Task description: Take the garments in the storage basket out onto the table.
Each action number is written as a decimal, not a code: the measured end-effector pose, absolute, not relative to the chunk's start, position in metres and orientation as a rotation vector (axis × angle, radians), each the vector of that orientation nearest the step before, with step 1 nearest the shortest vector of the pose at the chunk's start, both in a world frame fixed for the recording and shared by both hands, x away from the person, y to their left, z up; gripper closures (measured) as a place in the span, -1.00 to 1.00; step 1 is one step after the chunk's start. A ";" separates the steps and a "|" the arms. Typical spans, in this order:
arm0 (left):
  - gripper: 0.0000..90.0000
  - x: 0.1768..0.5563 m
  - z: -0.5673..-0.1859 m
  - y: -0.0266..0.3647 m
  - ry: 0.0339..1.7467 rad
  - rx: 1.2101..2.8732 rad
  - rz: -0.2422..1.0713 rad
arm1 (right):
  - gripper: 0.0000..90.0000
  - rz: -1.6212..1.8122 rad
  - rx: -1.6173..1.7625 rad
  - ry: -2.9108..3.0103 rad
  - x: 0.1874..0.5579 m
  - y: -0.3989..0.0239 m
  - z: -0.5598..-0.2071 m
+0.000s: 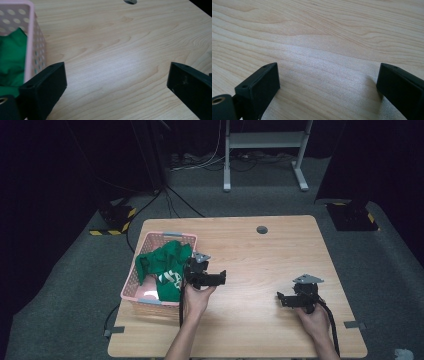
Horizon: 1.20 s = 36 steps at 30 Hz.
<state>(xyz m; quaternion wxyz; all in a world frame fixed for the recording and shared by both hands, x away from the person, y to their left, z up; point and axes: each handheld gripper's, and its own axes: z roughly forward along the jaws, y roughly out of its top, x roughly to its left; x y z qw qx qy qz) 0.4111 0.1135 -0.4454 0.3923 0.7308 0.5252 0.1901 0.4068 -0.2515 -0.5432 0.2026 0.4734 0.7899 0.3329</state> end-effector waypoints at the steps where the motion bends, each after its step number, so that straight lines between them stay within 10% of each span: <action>1: -0.90 0.411 -0.443 0.117 1.330 1.848 0.486 | -0.89 0.929 1.321 2.205 0.407 -0.252 -0.543; 36: -0.91 0.426 -0.450 0.207 1.596 1.835 0.566 | -0.89 0.939 1.297 2.227 0.407 -0.250 -0.543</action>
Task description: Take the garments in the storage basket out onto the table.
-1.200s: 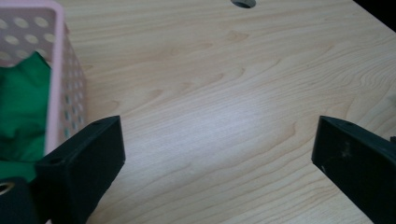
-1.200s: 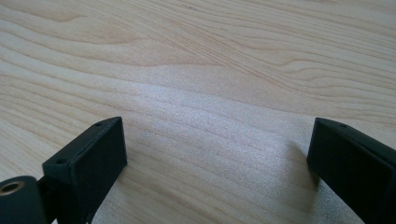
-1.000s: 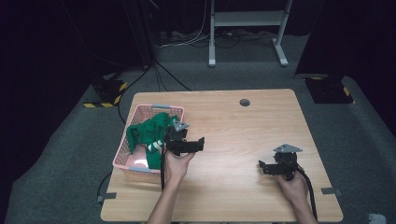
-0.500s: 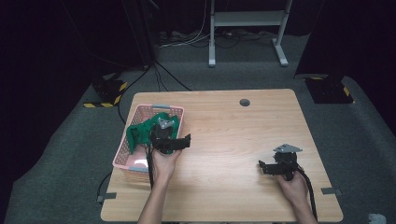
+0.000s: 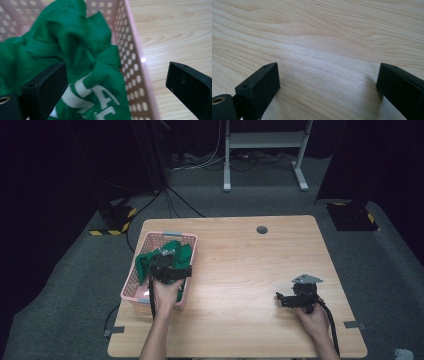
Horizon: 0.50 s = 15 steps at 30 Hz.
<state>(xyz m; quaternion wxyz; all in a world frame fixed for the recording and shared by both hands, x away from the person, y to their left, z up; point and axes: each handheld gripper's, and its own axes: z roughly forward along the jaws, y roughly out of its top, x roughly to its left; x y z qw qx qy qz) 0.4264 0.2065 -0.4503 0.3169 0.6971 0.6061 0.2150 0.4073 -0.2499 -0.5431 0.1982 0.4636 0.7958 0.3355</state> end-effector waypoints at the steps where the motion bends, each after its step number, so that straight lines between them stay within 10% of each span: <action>1: -0.92 0.427 -0.451 0.209 1.605 1.833 0.570 | -0.89 0.939 1.296 2.227 0.407 -0.250 -0.543; 15: -0.98 0.443 -0.469 0.228 1.716 1.851 0.559 | -0.89 0.939 1.296 2.228 0.407 -0.250 -0.543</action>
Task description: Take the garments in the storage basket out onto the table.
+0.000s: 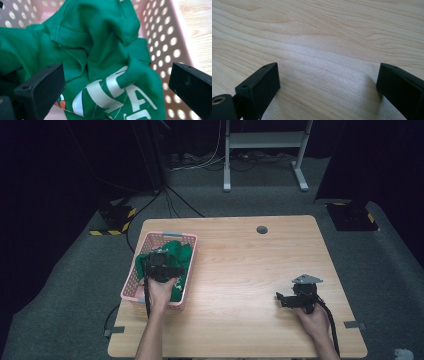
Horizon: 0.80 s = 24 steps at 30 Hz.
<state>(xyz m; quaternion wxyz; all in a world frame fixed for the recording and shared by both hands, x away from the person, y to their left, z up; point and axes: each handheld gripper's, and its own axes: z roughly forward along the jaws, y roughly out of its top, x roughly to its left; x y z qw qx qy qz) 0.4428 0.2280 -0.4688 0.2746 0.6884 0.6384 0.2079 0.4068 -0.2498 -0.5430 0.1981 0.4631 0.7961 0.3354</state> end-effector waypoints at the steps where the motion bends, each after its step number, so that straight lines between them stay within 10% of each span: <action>1: -0.98 0.443 -0.469 0.228 1.716 1.851 0.559 | -0.89 0.939 1.296 2.228 0.407 -0.250 -0.543; 24: -0.99 0.469 -0.481 0.236 1.764 1.872 0.548 | -0.90 0.936 1.300 2.224 0.407 -0.250 -0.543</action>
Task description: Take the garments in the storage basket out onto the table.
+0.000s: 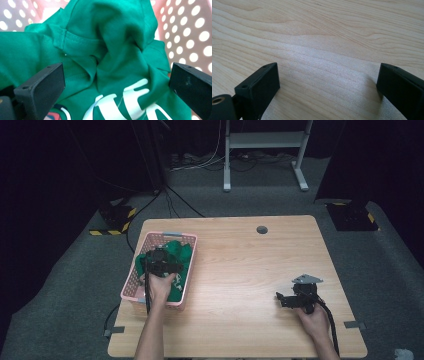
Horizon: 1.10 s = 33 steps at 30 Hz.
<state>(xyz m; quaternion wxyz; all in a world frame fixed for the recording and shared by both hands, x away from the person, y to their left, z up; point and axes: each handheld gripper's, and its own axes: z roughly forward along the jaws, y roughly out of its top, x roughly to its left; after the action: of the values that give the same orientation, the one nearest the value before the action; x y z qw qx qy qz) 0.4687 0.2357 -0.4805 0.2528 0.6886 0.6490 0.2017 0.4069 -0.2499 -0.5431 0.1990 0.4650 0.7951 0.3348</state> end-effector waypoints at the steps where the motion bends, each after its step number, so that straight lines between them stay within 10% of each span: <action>1: -0.99 0.471 -0.483 0.237 1.781 1.879 0.537 | -0.90 0.936 1.300 2.223 0.407 -0.250 -0.543; 33: -1.00 0.506 -0.519 0.229 1.903 2.015 0.518 | -0.90 0.933 1.306 2.220 0.407 -0.250 -0.543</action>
<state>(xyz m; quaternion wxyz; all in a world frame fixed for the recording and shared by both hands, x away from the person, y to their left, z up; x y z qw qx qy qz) 0.5061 0.2291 -0.5190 0.1603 0.7053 0.6663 0.1812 0.4068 -0.2500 -0.5431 0.1997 0.4672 0.7940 0.3337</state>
